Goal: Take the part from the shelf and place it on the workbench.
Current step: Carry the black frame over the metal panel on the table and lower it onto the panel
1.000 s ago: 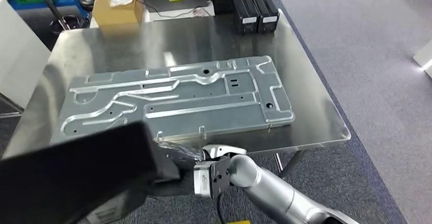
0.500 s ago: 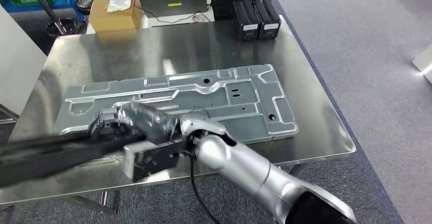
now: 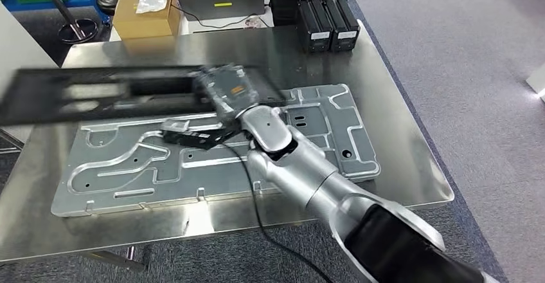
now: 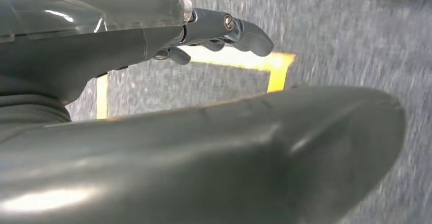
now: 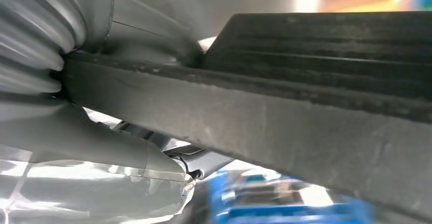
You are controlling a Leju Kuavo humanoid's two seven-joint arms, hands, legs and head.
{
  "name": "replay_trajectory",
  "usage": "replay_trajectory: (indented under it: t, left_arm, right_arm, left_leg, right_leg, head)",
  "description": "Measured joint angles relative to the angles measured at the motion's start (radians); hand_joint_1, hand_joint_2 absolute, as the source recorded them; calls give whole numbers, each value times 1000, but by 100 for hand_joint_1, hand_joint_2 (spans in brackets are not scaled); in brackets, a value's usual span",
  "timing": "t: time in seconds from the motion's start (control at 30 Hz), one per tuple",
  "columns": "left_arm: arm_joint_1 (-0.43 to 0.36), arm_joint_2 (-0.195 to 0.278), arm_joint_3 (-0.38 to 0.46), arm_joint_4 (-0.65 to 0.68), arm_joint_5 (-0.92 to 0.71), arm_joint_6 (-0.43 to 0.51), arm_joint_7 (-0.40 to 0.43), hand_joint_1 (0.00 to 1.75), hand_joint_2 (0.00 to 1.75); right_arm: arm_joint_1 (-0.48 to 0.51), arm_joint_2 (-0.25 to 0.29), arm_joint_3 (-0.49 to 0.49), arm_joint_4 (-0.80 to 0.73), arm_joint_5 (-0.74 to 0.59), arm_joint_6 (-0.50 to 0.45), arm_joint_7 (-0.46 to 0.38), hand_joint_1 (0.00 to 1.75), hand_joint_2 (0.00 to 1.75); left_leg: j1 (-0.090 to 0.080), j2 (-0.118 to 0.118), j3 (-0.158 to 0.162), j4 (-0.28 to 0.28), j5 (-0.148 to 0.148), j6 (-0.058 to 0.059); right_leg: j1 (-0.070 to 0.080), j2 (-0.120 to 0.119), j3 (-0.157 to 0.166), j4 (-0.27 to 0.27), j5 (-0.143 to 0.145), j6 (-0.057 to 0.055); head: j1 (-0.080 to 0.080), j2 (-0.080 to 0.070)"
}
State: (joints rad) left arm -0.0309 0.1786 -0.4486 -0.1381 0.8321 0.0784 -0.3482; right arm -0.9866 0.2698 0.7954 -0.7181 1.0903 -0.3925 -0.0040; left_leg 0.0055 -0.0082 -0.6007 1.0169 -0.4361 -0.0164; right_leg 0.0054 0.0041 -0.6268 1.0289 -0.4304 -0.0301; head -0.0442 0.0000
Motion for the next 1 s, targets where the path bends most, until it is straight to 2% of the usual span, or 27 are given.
replay_trajectory:
  t: [0.07, 0.13, 0.17, 0.2, 0.23, 0.27, 0.3, 0.37, 0.4, 0.47, 0.63, 0.67, 0.77, 0.8, 0.83, 0.9, 0.93, 1.0]
  left_arm:
    - [2, 1, -5, 0, 1, 0, 0, 0, 0]
    - [1, 2, -7, 0, 3, 0, 0, 0, 0]
    - [0, 2, -8, 0, 4, 0, 0, 0, 0]
    - [-1, 2, -10, 0, 5, 0, 1, 0, 0]
    - [-1, 2, -12, 0, 6, 0, 1, 0, 0]
    - [-1, 2, -14, 0, 8, 0, 1, 0, 0]
    - [0, 3, -17, 0, 10, 0, 1, 0, 0]
    - [0, 3, -22, 0, 14, -3, -5, 0, 0]
    - [0, 3, -24, 0, 16, -5, -11, 0, 0]
    - [2, 3, -30, 0, 18, -11, -21, 0, 0]
    - [3, 3, -32, 0, 19, -15, -26, 0, 0]
    - [3, 3, -33, 0, 19, -16, -28, 0, 0]
    - [2, 3, -39, 0, 19, -18, -37, 0, 0]
    - [2, 3, -40, 0, 21, -18, -40, 0, 0]
    - [2, 3, -41, 0, 22, -17, -44, 0, 0]
    - [2, 3, -42, 0, 26, -17, -54, 0, 0]
    - [1, 3, -42, 0, 28, -16, -60, 0, 0]
    - [0, 3, -43, 0, 30, -12, -74, 0, 87]
  right_arm:
    - [-18, -1, -18, 56, 37, -31, 22, 173, 175]
    - [-29, -1, -25, 98, 72, -42, 48, 173, 175]
    - [-31, -2, -26, 118, 100, -41, 72, 173, 175]
    - [-32, -3, -26, 139, 132, -36, 102, 173, 175]
    - [-32, -5, -26, 158, 163, -27, 134, 173, 175]
    - [-32, -8, -27, 177, 190, -14, 164, 173, 175]
    - [-31, -11, -28, 195, 213, 2, 192, 173, 175]
    - [-29, -18, -33, 229, 253, 35, 238, 173, 175]
    - [-25, -22, -36, 246, 270, 49, 257, 173, 175]
    - [-12, -28, -42, 273, 292, 69, 283, 173, 175]
    - [0, -32, -47, 289, 301, 78, 294, 173, 175]
    - [5, -35, -50, 296, 303, 79, 295, 173, 175]
    - [33, -47, -56, 331, 321, 87, 292, 173, 175]
    - [42, -49, -56, 338, 327, 90, 290, 173, 175]
    - [49, -49, -56, 342, 332, 92, 288, 173, 175]
    - [55, -49, -56, 346, 340, 93, 286, 173, 175]
    - [56, -48, -56, 348, 343, 94, 283, 173, 175]
    - [59, -46, -57, 350, 344, 97, 268, 86, 87]
  left_leg:
    - [2, 2, -20, 48, -32, -10]
    - [7, 3, -79, 172, -89, -20]
    - [9, 3, -112, 234, -108, -24]
    - [11, 3, -134, 270, -111, -27]
    - [14, 3, -138, 266, -95, -29]
    - [16, 3, -122, 222, -61, -30]
    - [17, 4, -91, 150, -22, -30]
    - [14, 3, -34, 30, 22, -24]
    - [12, 2, -21, 2, 26, -19]
    - [7, 0, -18, -2, 22, -7]
    - [8, 0, -17, -3, 22, 1]
    - [9, 1, -15, -6, 23, 7]
    - [9, 4, -9, -11, 21, 27]
    - [8, 3, -7, -10, 18, 28]
    - [8, 3, -5, -8, 16, 28]
    - [7, 1, -2, -2, 9, 23]
    - [5, 1, -2, 2, 4, 20]
    - [1, 0, -3, 5, 0, 10]
  right_leg:
    - [-7, 0, 8, -12, 5, -9]
    - [-9, 1, 12, -14, 4, -13]
    - [-9, 2, 14, -14, 2, -14]
    - [-9, 2, 15, -13, 0, -13]
    - [-9, 2, 17, -12, -2, -11]
    - [-10, 2, 19, -10, -6, -9]
    - [-11, 2, 22, -7, -10, -5]
    - [-9, 2, 23, -3, -16, 4]
    - [-8, 2, 23, -2, -18, 8]
    - [-8, 2, 23, -3, -18, 17]
    - [-9, 2, 25, -5, -20, 24]
    - [-9, 2, 10, 27, -40, 28]
    - [-11, 1, -107, 250, -134, 38]
    - [-11, 1, -127, 279, -132, 38]
    - [-11, 1, -117, 248, -102, 35]
    - [-10, 1, -58, 118, -31, 28]
    - [-9, 1, -32, 62, -10, 24]
    - [-5, 2, -11, 15, -3, 19]
  head:
    - [-1, 0]
    - [-1, 0]
    - [-1, 0]
    - [-1, 0]
    - [-1, 0]
    - [-1, 0]
    - [-1, 0]
    - [-1, 0]
    - [-1, 0]
    - [0, 0]
    - [0, 0]
    - [0, 0]
    - [1, 0]
    - [1, 0]
    - [1, 0]
    - [1, 0]
    - [0, 0]
    - [0, 0]
